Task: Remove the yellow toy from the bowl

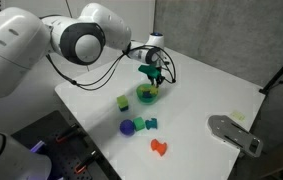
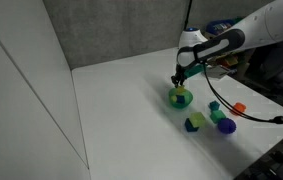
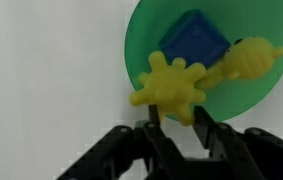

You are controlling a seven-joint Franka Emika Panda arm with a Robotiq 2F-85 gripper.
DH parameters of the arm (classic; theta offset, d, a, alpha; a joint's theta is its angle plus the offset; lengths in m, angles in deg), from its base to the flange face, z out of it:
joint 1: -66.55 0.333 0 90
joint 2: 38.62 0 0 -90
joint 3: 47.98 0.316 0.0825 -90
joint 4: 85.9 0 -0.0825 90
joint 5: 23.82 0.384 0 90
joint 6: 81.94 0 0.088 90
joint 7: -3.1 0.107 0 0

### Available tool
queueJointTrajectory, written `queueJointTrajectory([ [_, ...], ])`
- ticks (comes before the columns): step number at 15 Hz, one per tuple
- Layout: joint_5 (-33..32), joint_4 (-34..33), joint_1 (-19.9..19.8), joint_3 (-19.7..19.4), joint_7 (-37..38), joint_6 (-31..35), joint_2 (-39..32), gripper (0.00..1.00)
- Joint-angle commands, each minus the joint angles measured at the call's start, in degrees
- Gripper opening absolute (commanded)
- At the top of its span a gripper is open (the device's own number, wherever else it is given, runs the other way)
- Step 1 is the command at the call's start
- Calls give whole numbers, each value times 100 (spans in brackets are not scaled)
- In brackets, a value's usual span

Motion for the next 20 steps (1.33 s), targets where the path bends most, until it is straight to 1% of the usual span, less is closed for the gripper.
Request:
queueJointTrajectory([
  [1,-75,-243,-5,-21,-48,-200,-79,12],
  [2,-73,-253,-8,-20,-48,-218,-79,4],
  [3,-68,-256,-11,-19,-44,-229,-80,1],
  [5,-57,-243,-22,-12,-48,-226,-65,5],
  [6,-51,-238,-27,-6,-53,-222,-57,4],
  [11,-4,-153,-67,41,-91,-228,88,5],
  [20,54,209,-174,128,-231,-145,668,5],
])
